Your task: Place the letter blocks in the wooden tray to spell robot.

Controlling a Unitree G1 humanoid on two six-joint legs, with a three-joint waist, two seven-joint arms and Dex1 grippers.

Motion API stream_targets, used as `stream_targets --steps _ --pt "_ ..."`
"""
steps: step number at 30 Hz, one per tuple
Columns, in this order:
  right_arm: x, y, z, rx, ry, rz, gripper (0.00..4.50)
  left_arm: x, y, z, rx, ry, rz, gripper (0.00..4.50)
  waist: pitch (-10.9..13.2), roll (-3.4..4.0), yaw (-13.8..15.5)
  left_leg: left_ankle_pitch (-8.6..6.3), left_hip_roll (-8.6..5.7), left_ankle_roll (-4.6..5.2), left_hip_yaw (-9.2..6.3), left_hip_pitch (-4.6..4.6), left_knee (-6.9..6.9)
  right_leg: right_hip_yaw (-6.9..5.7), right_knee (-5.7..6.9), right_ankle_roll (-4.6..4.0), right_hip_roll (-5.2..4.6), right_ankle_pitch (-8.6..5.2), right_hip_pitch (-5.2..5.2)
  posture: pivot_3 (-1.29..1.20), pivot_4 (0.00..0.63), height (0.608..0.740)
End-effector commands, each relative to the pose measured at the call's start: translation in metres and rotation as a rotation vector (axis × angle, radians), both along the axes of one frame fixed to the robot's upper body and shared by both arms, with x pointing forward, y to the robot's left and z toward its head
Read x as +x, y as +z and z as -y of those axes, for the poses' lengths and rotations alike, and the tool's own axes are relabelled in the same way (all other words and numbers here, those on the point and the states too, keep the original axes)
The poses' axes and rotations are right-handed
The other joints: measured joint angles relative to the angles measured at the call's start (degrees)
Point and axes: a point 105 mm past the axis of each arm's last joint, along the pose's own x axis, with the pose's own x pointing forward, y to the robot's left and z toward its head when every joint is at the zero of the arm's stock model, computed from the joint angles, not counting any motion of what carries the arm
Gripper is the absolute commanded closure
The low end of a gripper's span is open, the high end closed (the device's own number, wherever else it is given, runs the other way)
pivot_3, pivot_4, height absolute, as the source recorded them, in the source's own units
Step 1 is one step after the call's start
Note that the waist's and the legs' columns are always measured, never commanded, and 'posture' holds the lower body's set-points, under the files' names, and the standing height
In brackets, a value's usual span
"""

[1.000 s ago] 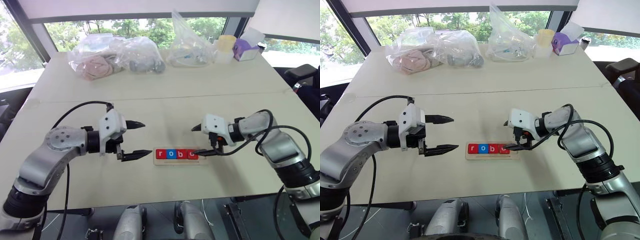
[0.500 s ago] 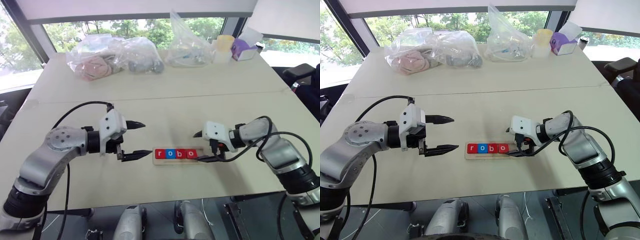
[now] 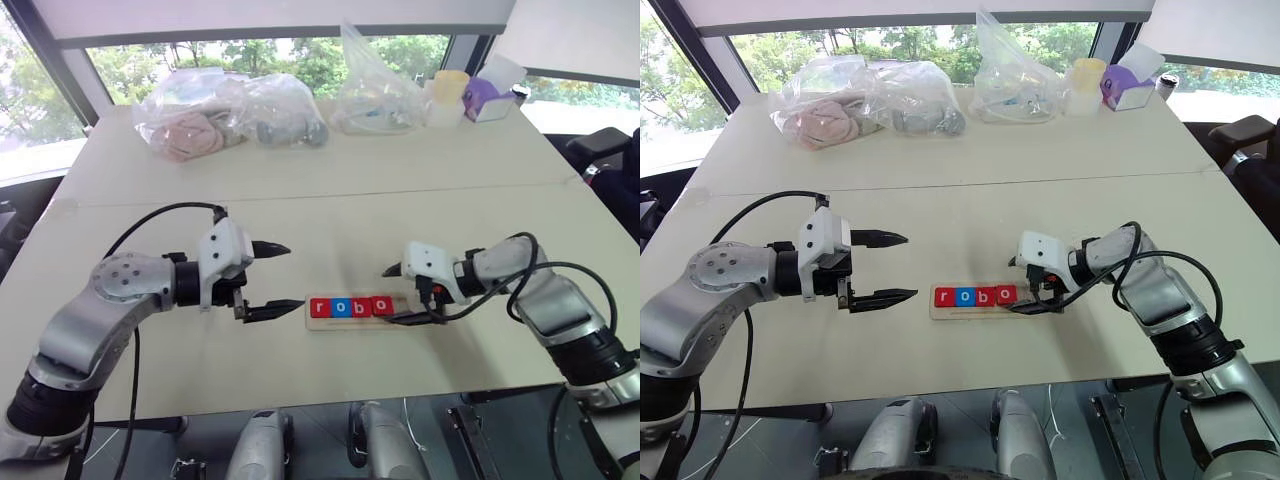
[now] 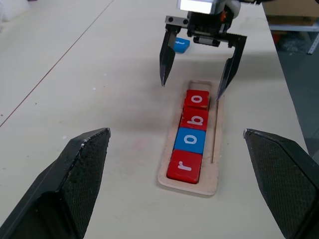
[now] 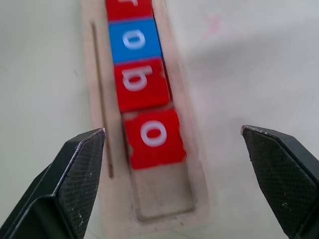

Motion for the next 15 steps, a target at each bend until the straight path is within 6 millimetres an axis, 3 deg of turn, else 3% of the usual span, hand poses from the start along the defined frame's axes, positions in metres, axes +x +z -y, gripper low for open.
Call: stream_targets --steps 1,9,15 --pt "0.006 0.018 0.009 0.002 -0.03 0.063 0.03 -0.005 0.006 0.005 -0.005 -0.029 0.026 0.0 0.0 0.0 0.0 0.0 0.0 0.0 0.0 0.0 0.0 0.0 -0.01 0.0 -0.01 0.0 0.01 0.0 0.15 0.74" --pt "0.017 0.002 0.026 -0.061 -0.083 0.088 0.03 -0.005 0.007 0.006 -0.007 -0.036 0.031 0.0 0.0 0.0 0.0 0.0 -0.03 0.0 0.02 0.0 0.0 0.0 0.0 0.0 0.0 0.0 0.0 0.0 0.15 0.74" --pt "0.022 -0.003 0.026 -0.059 -0.093 0.095 0.03 -0.005 0.007 0.006 -0.005 -0.033 0.032 0.0 0.0 0.0 0.0 0.0 -0.04 0.0 0.03 0.0 0.0 0.0 0.0 0.0 0.0 0.0 0.0 0.0 0.15 0.74"
